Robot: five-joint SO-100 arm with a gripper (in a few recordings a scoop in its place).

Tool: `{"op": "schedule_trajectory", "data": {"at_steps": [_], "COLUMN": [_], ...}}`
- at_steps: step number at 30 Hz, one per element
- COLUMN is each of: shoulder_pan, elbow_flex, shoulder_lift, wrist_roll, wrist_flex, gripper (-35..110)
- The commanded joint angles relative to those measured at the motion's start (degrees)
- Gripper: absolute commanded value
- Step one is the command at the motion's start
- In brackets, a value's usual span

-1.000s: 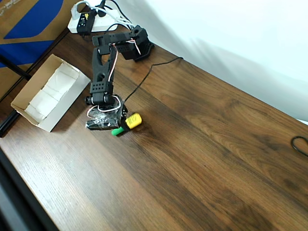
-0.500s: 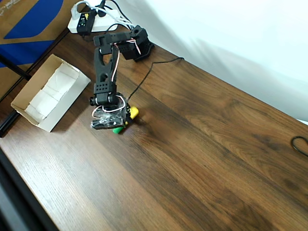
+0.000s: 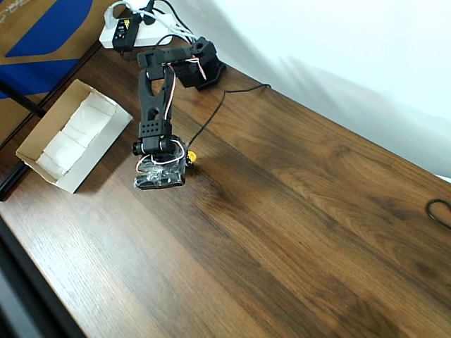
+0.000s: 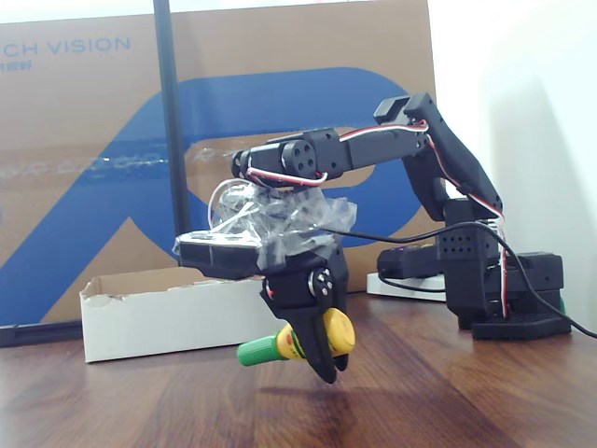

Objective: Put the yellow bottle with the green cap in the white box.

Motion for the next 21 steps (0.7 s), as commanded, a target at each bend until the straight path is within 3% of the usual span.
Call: {"op": "schedule_trajectory", "data": {"at_steps": [1, 11, 21], "shoulder_pan": [0.0, 2.46, 13.54], "elbow_flex": [0.79, 6.42, 15.47], "shoulder_lift": [8.35, 25.75, 47.2], "wrist_roll": [0.62, 5.98, 9.05], "wrist_flex": [0.44, 0.44, 0.18], "gripper": [0, 0, 0]}}
